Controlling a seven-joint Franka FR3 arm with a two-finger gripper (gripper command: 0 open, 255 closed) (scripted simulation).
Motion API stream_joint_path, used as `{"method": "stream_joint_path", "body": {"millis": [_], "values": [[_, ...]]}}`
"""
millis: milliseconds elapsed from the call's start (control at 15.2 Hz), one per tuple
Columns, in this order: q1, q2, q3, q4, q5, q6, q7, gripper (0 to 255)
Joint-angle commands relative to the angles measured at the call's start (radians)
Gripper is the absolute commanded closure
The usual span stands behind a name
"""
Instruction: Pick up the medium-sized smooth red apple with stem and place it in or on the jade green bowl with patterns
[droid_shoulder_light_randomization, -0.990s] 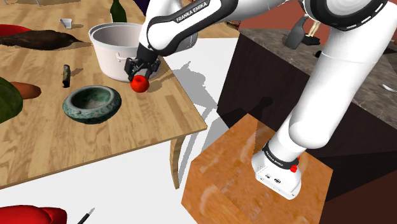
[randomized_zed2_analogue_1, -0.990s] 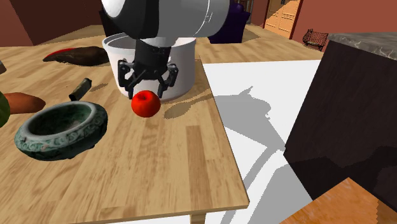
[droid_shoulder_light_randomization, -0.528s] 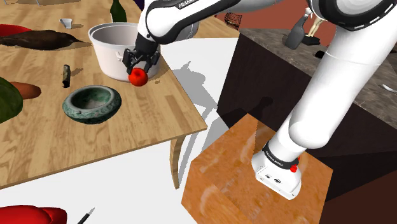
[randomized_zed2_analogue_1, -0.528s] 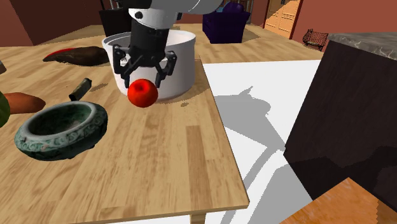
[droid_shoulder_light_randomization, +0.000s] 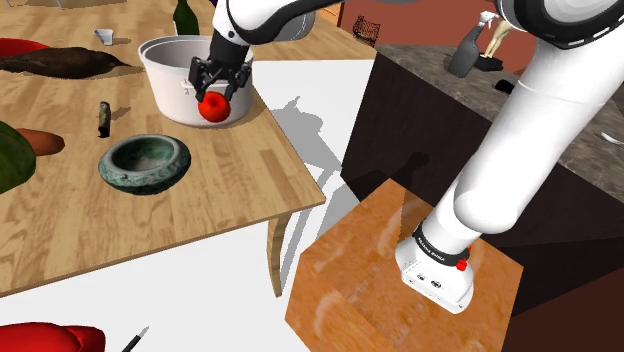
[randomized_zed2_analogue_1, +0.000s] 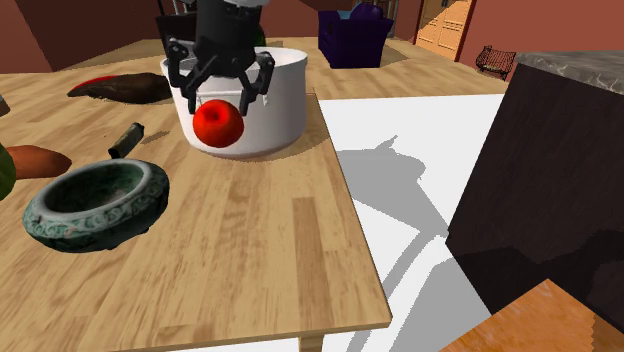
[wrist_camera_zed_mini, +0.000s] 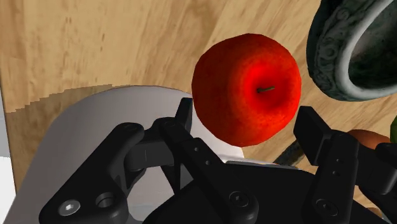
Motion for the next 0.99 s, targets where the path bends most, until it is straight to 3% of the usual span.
{"method": "stream_joint_path", "body": {"millis": [0,528,924], "values": [[-0.003,-0.014,-0.001,0.017,0.001,-0.027,0.000,255],[-0.005,-0.041,-0.003,0.087,0.000,-0.122,0.010,255],[0.079,0.058,0.045,0.229,-0.103,-0.156,0.188,255]]}}
